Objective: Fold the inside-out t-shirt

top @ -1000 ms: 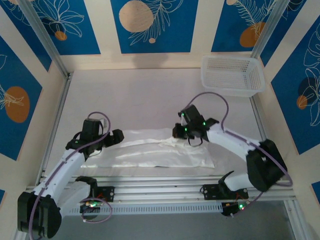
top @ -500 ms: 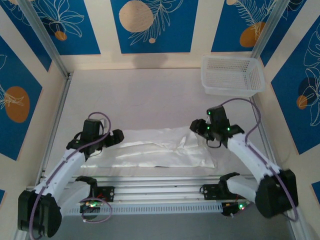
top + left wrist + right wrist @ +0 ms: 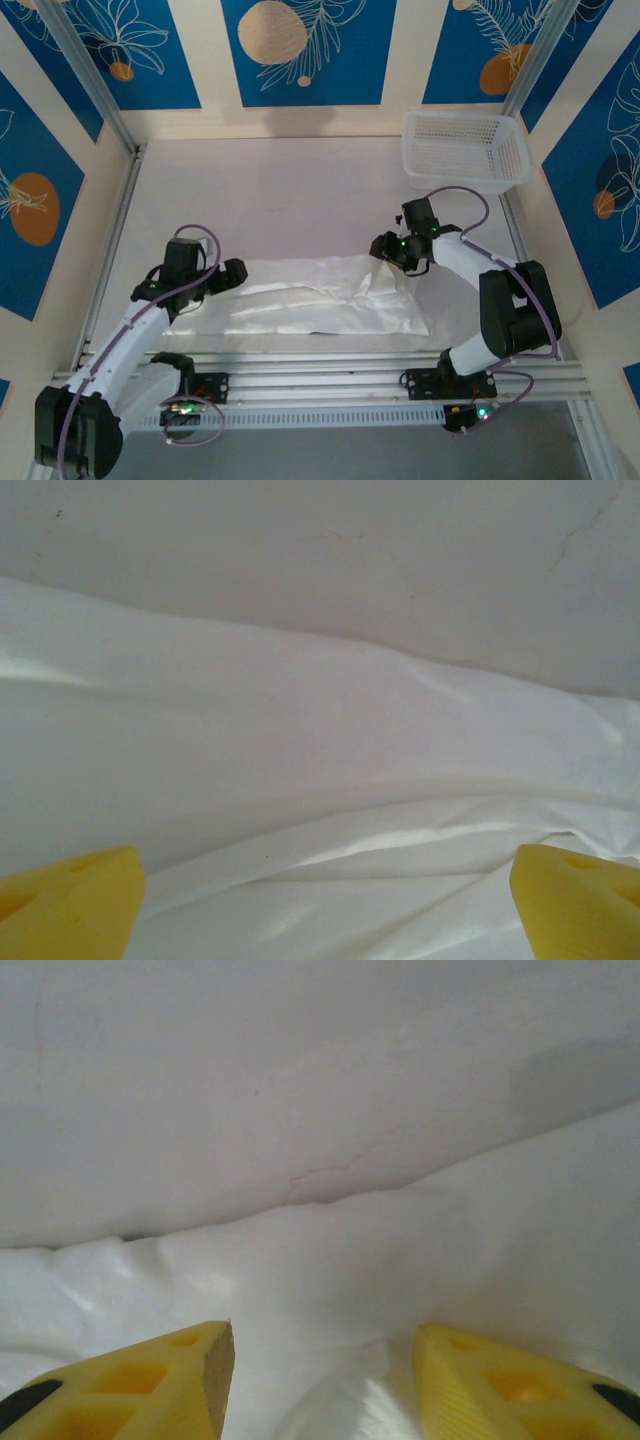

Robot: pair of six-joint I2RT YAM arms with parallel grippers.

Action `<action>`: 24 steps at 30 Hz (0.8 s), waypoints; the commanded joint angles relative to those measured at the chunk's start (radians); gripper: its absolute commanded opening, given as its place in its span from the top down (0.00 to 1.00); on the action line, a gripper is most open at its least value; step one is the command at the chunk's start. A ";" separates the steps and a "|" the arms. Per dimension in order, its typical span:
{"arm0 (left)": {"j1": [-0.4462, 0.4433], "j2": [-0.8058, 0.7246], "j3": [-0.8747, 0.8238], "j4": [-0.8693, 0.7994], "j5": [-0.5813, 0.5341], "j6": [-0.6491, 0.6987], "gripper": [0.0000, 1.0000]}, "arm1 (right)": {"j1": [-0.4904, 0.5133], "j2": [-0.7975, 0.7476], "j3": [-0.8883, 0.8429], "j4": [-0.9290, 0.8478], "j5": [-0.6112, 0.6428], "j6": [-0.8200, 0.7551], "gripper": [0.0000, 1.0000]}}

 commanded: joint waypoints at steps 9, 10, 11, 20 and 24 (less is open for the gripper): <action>-0.011 -0.001 0.016 -0.017 -0.012 0.000 0.06 | 0.028 -0.021 -0.037 -0.040 0.049 -0.027 0.53; -0.010 -0.002 0.018 -0.017 -0.013 -0.002 0.06 | 0.029 -0.036 -0.043 -0.045 0.075 -0.029 0.56; -0.011 0.000 0.016 -0.016 -0.014 -0.002 0.06 | 0.028 -0.049 -0.049 -0.044 0.091 -0.031 0.61; -0.011 0.003 0.010 -0.014 -0.021 -0.008 0.05 | 0.032 -0.038 -0.041 -0.060 0.112 -0.046 0.89; -0.012 -0.001 0.010 -0.024 -0.029 -0.007 0.06 | 0.038 -0.056 -0.026 -0.076 0.114 -0.041 1.00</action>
